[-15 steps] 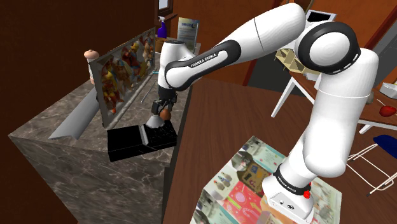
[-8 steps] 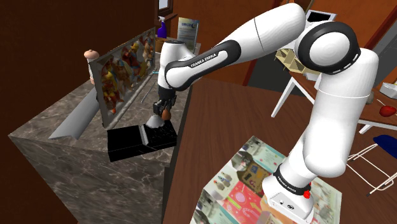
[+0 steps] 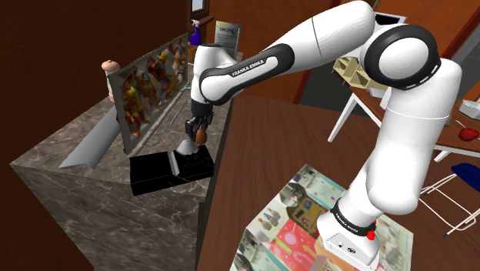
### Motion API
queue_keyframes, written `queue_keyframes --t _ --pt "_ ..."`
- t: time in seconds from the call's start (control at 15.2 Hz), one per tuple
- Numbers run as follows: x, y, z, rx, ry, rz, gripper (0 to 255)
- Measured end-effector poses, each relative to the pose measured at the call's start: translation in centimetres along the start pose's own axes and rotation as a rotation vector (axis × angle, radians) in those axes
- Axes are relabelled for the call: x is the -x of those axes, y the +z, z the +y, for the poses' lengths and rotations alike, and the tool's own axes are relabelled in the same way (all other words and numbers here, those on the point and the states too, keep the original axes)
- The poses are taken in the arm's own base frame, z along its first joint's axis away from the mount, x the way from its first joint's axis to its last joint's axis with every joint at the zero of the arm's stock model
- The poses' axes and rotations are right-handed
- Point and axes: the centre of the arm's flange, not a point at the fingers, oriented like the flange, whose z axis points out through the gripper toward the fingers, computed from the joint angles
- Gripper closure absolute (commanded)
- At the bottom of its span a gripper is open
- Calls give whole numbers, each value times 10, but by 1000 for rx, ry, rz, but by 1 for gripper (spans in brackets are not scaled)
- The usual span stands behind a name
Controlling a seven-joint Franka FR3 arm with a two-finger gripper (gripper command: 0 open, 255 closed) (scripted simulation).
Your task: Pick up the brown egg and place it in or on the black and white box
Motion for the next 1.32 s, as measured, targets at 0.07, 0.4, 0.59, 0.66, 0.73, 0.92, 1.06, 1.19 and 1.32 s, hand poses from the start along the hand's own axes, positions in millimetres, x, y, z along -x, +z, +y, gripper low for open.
queue_keyframes --t 0.07,0.4,0.59,0.66,0.73,0.92,1.06,1.19,1.32 --pt "0 -5 0 0 0 0 255" --pt "-1 -31 -3 0 0 0 255" --pt "-2 -47 -4 0 0 0 255" --pt "-2 -53 -4 0 0 0 255" --pt "-3 -57 -4 0 0 0 255" --pt "-3 -73 -6 0 0 0 255" --pt "-4 -84 -6 0 0 0 255" --pt "-4 -94 -7 0 0 0 255" --pt "-4 -104 -7 0 0 0 255"
